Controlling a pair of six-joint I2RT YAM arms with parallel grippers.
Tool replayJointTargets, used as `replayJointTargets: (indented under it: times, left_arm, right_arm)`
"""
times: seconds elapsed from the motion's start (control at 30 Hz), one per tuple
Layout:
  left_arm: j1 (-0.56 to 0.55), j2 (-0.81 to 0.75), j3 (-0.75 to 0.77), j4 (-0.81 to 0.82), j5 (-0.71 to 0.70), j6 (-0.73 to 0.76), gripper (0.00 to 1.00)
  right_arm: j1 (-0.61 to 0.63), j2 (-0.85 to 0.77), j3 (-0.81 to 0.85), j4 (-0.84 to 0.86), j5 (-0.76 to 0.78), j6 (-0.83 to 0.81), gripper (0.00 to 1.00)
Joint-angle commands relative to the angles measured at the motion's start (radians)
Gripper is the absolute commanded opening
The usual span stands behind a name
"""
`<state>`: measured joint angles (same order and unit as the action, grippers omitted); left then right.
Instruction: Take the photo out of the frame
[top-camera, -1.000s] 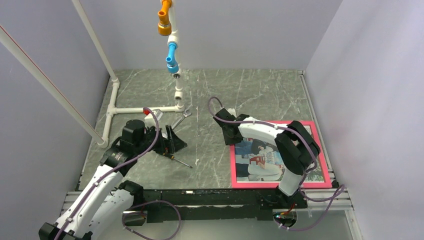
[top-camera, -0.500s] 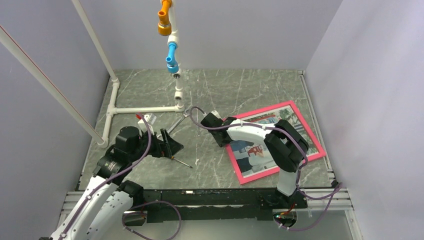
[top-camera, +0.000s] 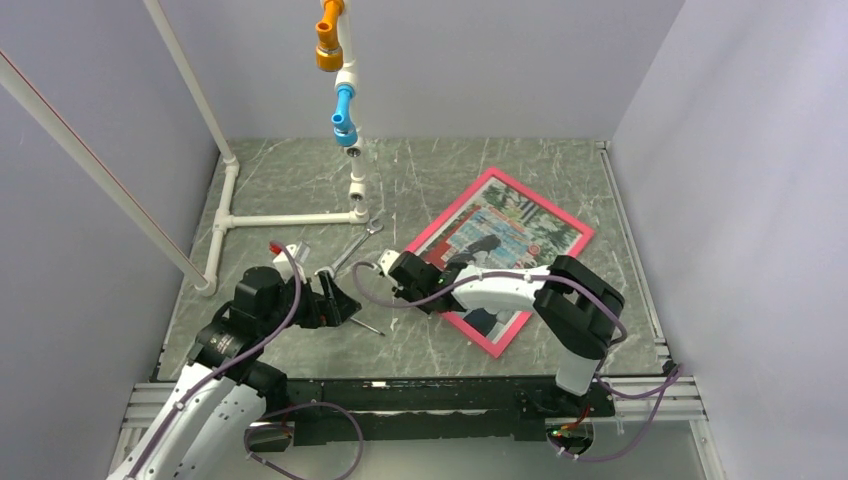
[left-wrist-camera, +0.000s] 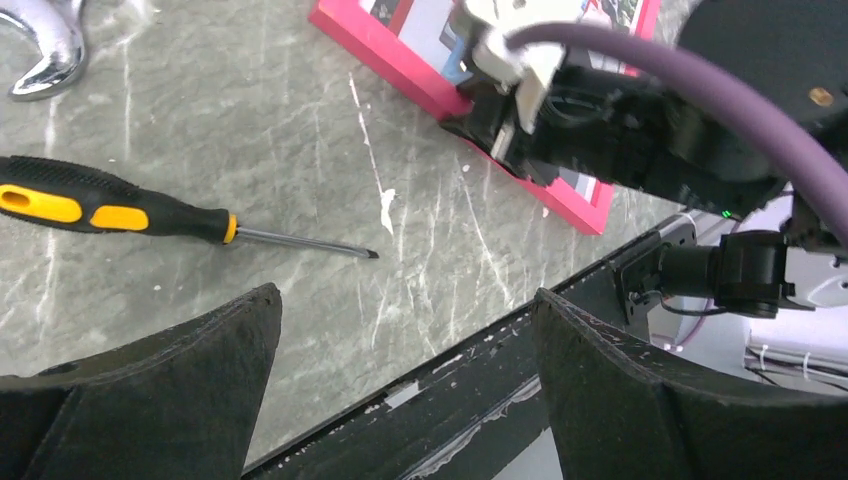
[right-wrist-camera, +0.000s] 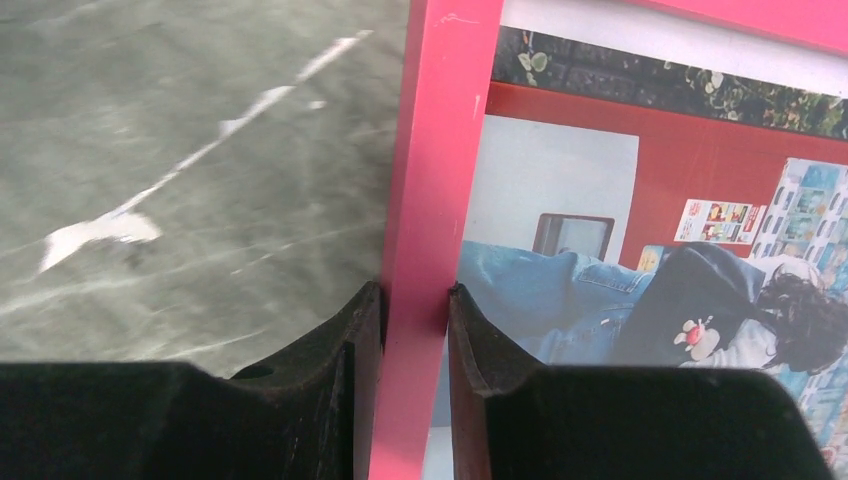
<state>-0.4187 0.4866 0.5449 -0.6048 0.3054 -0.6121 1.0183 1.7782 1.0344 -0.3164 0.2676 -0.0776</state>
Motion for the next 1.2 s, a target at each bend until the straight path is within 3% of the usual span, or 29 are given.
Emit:
replayJointTargets:
  times: [0.0, 0.07, 0.1, 0.2, 0.3, 0.5, 0.67, 0.9, 0.97, 1.07, 1.17]
  left_arm:
    - [-0.003, -0.06, -0.039, 0.021, -0.078, -0.046, 0.96]
    - [-0.003, -0.073, -0.069, 0.052, -0.093, -0.069, 0.97]
    - [-0.003, -0.072, -0.083, 0.074, -0.088, -0.079, 0.97]
    - [-0.003, -0.029, -0.118, 0.16, -0.043, -0.1, 0.97]
    - [-0.003, 0.049, -0.112, 0.213, -0.012, -0.096, 0.97]
    - [-0.007, 0.183, -0.087, 0.29, 0.076, -0.097, 0.97]
    - [-0.02, 0.241, -0.1, 0.381, 0.131, -0.123, 0.97]
    - [-0.05, 0.324, -0.072, 0.414, 0.137, -0.109, 0.96]
    - [-0.073, 0.335, -0.067, 0.411, 0.137, -0.103, 0.97]
    - [-0.098, 0.334, -0.065, 0.391, 0.109, -0.099, 0.98]
    - [-0.112, 0.331, -0.069, 0.398, 0.104, -0.101, 0.99]
  right_arm:
    - [0.047, -0.037, -0.081, 0.084, -0.137, -0.086, 0.0]
    - [0.049, -0.082, -0.101, 0.086, -0.134, -0.054, 0.0]
    - [0.049, -0.114, -0.112, 0.086, -0.135, -0.032, 0.08]
    - [0.051, -0.246, -0.152, 0.086, -0.082, 0.086, 0.44]
    - [0.046, -0.378, -0.184, 0.049, 0.029, 0.263, 0.71]
    - [-0.134, -0.614, -0.223, -0.176, 0.201, 0.681, 0.99]
    - [-0.491, -0.762, -0.309, -0.333, 0.121, 0.88, 1.0]
    - [-0.865, -0.833, -0.432, -0.276, -0.073, 0.823, 0.93]
    - [-0.928, -0.809, -0.472, -0.223, -0.158, 0.798, 0.86]
    - [-0.975, -0.783, -0.528, -0.108, -0.242, 0.772, 0.67]
    - [-0.99, -0.755, -0.562, -0.015, -0.312, 0.748, 0.61]
